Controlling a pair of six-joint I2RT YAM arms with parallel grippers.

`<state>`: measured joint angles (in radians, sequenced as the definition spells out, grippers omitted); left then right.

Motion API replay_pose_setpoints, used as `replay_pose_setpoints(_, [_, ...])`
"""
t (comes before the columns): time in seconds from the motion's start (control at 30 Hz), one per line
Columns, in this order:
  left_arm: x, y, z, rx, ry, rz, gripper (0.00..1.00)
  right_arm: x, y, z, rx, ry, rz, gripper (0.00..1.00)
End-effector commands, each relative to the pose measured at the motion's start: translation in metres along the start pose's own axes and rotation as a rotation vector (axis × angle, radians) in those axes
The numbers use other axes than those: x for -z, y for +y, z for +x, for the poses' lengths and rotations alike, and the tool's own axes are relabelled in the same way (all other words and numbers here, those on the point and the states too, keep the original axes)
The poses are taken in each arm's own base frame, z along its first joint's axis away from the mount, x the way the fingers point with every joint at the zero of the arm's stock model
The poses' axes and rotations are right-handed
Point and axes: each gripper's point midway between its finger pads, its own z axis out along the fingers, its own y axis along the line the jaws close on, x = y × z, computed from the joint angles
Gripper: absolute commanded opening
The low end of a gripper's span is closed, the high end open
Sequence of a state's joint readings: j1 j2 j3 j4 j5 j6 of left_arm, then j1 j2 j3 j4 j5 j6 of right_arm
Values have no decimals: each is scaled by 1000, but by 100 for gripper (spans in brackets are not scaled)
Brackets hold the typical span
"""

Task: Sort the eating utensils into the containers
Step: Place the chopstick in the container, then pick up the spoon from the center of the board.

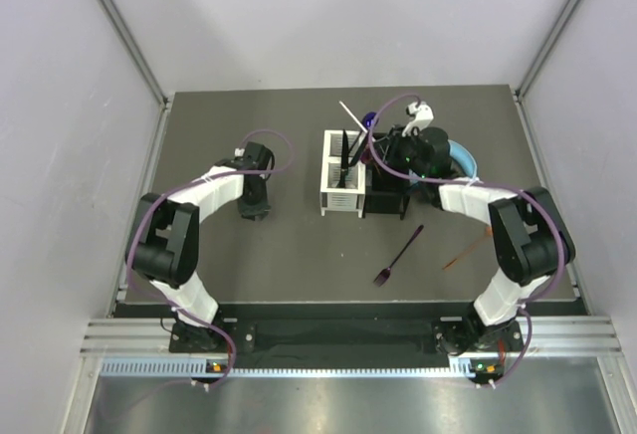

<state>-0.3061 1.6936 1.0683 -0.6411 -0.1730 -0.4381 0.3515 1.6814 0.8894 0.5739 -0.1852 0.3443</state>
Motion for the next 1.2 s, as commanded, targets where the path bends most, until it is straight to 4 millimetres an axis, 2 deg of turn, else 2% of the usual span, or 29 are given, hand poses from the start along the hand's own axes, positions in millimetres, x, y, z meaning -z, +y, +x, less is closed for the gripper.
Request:
replay_pose_setpoints(0.0, [10,2,-10,1,-59,12,29,16,-8,35,-31,106,50,29])
replay_pose_setpoints(0.1, [11,2,-10,0,-62,13,29,18,-11,35,-28,105,69,28])
replay_pose_setpoints(0.13, [10,2,-10,0,-61,13,29,18,-14,42,-32,129,78,25])
replay_pose_setpoints(0.17, [9,2,-9,1,-59,12,29,17,-15,43,-25,135,80,19])
replay_pose_setpoints(0.2, [9,2,-10,2,-61,13,29,15,-14,44,-21,141,73,0])
replay_pose_setpoints(0.37, [9,4,-10,-1,-59,2,29,10,-21,58,-31,194,99,0])
replay_pose_setpoints(0.57, [9,6,-9,-6,-57,-9,29,8,-22,52,-21,196,88,0])
replay_pose_setpoints(0.63, [9,6,-9,-8,-52,-15,29,12,-17,37,-25,160,81,4])
replay_pose_setpoints(0.67, [9,7,-10,-7,-54,-17,29,15,-17,29,-26,143,83,14])
replay_pose_setpoints(0.77, [9,6,-11,-8,-54,-19,29,24,-12,-10,-27,64,82,25])
replay_pose_setpoints(0.8, [6,7,-10,-8,-47,-23,29,29,-5,-28,-24,34,62,28])
replay_pose_setpoints(0.83, [6,7,-9,-10,-41,-24,29,33,-6,-36,-24,40,68,29])
replay_pose_setpoints(0.9, [6,5,-10,-4,-39,-24,29,42,10,-81,4,-29,37,31])
replay_pose_setpoints(0.93, [6,5,-11,-3,-41,-23,29,48,10,-85,14,-11,58,31])
replay_pose_setpoints(0.97, [6,5,-13,-2,-43,-24,29,53,12,-110,25,-54,74,32])
replay_pose_setpoints(1.03, [8,4,-15,0,-45,-22,30,75,-2,-144,-5,-123,162,33])
replay_pose_setpoints(1.1, [10,2,-19,3,-50,-19,30,98,-18,-168,-56,-158,263,37])
replay_pose_setpoints(1.13, [11,2,-20,3,-52,-22,30,110,-38,-176,-96,-165,326,38])
replay_pose_setpoints(1.17, [12,1,-25,7,-60,-20,30,123,-45,-175,-121,-121,368,38])
